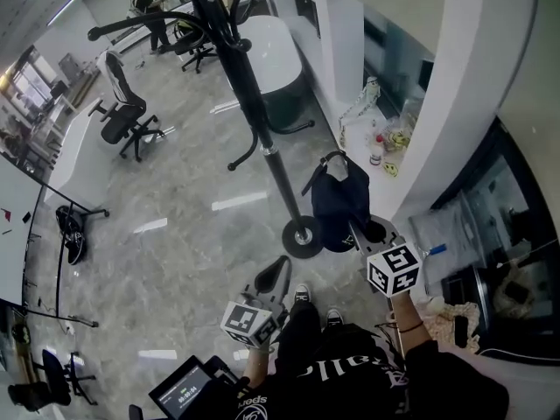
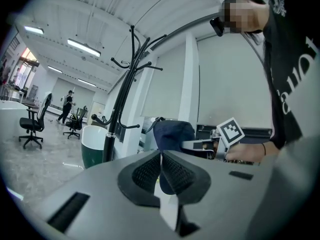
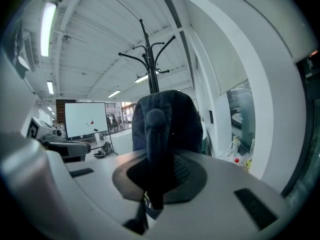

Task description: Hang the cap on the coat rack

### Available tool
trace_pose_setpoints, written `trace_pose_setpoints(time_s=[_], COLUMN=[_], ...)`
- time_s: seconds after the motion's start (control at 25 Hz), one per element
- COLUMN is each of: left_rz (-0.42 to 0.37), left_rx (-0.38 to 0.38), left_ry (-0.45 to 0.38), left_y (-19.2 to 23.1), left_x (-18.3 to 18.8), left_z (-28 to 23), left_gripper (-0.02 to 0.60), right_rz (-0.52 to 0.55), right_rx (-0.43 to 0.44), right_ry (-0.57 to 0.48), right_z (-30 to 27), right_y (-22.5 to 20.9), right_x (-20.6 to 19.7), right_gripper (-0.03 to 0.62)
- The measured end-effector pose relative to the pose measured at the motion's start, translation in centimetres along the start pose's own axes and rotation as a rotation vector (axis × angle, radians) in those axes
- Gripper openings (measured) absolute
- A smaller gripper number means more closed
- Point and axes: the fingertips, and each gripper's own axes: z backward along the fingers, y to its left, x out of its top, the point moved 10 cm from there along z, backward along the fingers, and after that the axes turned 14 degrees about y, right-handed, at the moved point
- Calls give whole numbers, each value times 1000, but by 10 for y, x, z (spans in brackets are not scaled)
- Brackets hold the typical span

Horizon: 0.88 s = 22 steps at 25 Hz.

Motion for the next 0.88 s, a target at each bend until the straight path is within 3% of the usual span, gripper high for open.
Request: trace_pose_setpoints(time_s=[0.48, 0.88], left_rz=[-56, -48], left_rx=[-64, -78], left_ry=[-38, -40], left_y=[84, 125], left_x=[54, 66], left_z=[-48, -69], left_gripper=[5, 5], right_rz=[-44, -29], right_rx=[-55, -57], right_ry=[13, 149], right_z=[-82, -161], right_y=[-42, -69], right_x=[46, 58], right_gripper=[32, 32])
